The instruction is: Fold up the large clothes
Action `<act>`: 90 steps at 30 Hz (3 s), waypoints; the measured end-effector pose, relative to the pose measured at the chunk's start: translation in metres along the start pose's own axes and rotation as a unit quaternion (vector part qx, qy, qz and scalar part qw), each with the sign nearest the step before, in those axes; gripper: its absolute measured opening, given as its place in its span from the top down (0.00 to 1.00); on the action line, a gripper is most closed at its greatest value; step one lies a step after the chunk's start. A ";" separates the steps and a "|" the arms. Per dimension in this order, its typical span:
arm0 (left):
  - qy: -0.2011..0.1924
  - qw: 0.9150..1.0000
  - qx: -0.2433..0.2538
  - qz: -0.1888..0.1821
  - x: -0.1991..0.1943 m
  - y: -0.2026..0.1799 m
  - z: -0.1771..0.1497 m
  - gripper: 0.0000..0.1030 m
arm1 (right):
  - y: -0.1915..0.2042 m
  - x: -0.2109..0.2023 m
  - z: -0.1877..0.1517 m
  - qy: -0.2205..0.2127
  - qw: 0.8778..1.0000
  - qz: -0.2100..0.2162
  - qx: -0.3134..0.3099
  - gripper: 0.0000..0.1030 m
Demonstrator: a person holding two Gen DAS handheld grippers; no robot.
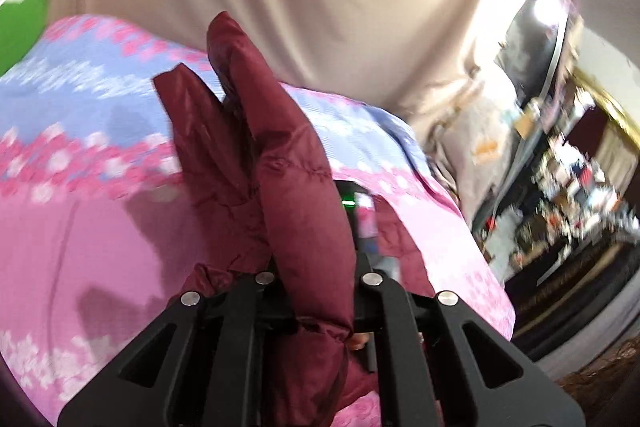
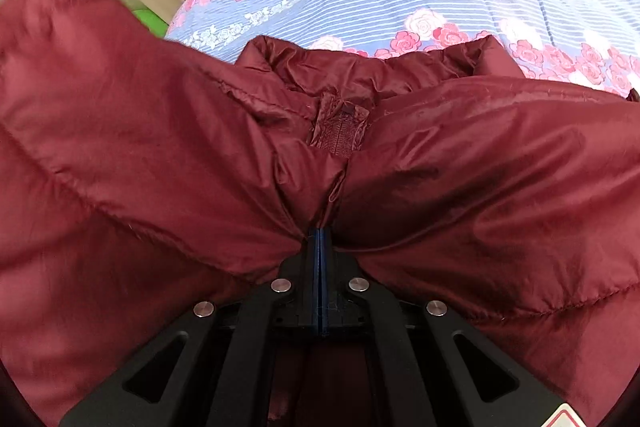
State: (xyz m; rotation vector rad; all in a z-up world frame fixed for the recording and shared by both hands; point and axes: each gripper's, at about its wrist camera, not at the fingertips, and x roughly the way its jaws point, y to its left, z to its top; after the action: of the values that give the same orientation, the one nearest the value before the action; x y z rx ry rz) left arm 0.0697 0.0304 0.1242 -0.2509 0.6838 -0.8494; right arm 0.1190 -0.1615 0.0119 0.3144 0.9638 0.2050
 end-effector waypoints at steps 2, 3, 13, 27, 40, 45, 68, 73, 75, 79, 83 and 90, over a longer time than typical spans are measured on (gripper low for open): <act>0.011 1.000 0.016 -0.012 0.019 -0.018 0.003 0.91 | -0.002 0.000 0.001 0.003 1.000 0.008 0.007 1.00; 0.014 1.000 0.021 -0.016 0.025 -0.025 0.002 0.91 | -0.004 0.000 0.002 0.006 1.000 0.015 0.014 1.00; 0.039 0.998 0.041 -0.022 0.059 -0.059 -0.004 0.91 | -0.066 -0.123 -0.022 -0.059 0.995 0.010 0.083 0.92; 0.083 0.992 0.091 -0.034 0.106 -0.120 -0.020 0.91 | -0.093 -0.071 -0.028 -0.006 0.996 0.032 0.081 1.00; 0.137 0.983 0.118 -0.019 0.159 -0.144 -0.041 0.91 | -0.166 -0.196 -0.095 -0.081 0.982 0.024 0.167 0.92; 0.170 0.976 0.137 -0.006 0.192 -0.160 -0.059 0.91 | -0.159 -0.169 -0.102 -0.059 0.984 0.038 0.164 0.97; 0.186 0.975 0.074 -0.094 0.184 -0.179 -0.046 0.19 | -0.192 -0.301 -0.171 -0.178 0.969 -0.011 0.170 0.61; 0.053 0.997 -0.013 -0.058 0.085 -0.120 0.003 0.11 | -0.142 -0.317 -0.168 -0.230 0.968 0.035 0.097 0.29; 0.022 1.000 -0.015 0.011 0.062 -0.101 0.002 0.11 | -0.115 -0.310 -0.160 -0.229 0.970 0.049 0.066 0.25; 0.038 0.991 0.007 0.131 0.055 -0.080 -0.027 0.12 | -0.075 -0.280 -0.149 -0.203 0.979 0.026 0.011 0.24; 0.089 0.980 0.042 0.175 0.078 -0.083 -0.062 0.21 | -0.052 -0.249 -0.144 -0.181 0.983 -0.032 -0.021 0.52; 0.131 0.976 0.064 0.159 0.110 -0.098 -0.087 0.25 | -0.117 -0.259 -0.175 -0.178 0.977 -0.063 0.101 0.95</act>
State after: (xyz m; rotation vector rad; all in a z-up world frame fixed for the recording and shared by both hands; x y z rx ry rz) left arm 0.0049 -0.1117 0.0533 0.0889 0.8848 -0.6191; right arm -0.1666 -0.3206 0.0780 0.4589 0.6460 -0.0661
